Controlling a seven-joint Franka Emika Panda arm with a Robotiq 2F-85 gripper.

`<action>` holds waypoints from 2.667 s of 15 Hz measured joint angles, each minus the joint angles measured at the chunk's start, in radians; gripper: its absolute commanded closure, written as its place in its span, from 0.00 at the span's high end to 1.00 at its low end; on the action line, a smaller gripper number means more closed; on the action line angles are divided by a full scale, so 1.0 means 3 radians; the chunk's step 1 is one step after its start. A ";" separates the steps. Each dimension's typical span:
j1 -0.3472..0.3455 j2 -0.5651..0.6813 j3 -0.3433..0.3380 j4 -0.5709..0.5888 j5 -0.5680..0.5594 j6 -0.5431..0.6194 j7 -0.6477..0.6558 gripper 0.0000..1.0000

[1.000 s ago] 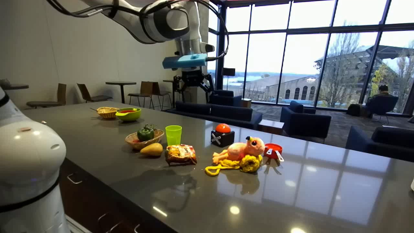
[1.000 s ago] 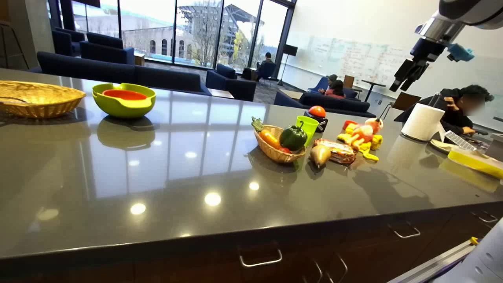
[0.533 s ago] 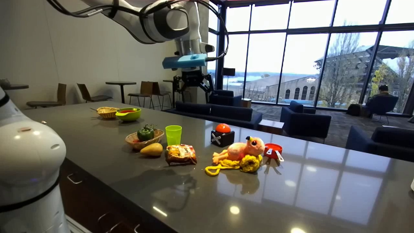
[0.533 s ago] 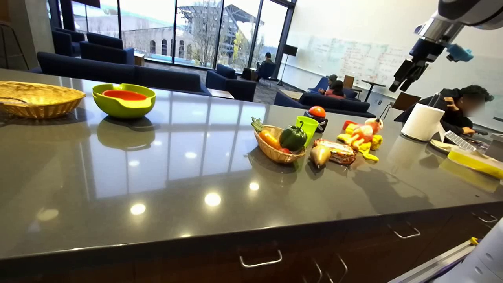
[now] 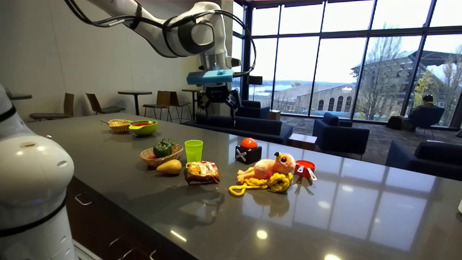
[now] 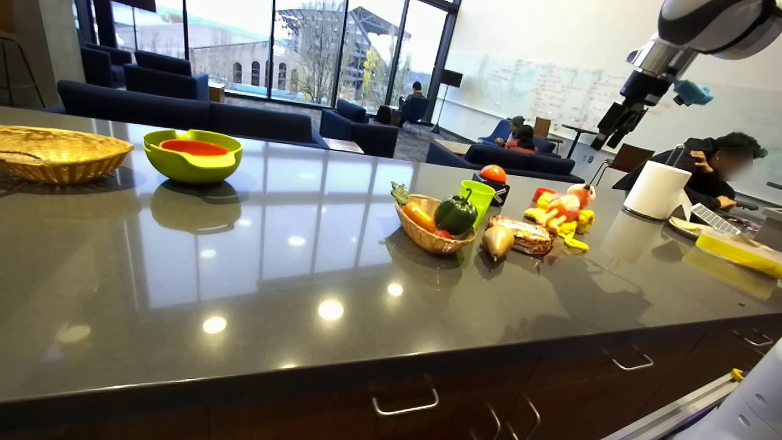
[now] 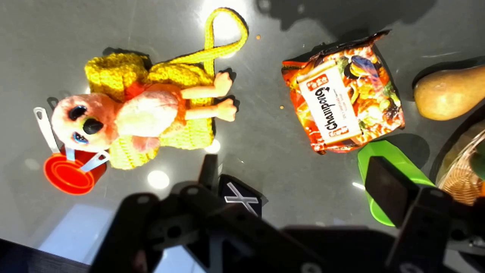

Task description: Press the big orange button on the blue box

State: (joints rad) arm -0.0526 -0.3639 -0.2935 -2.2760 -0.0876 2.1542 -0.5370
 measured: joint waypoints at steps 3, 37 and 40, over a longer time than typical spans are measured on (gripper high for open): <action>0.0028 0.0262 0.0001 0.0133 0.0114 0.0116 -0.0143 1.00; -0.0572 0.3549 0.0774 0.3736 0.0522 -0.0285 -0.0863 0.21; -0.0589 0.3700 0.0800 0.3951 0.0500 -0.0359 -0.0863 0.01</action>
State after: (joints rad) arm -0.2294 0.7461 -0.0536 -1.0906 0.0625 2.0466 -0.7958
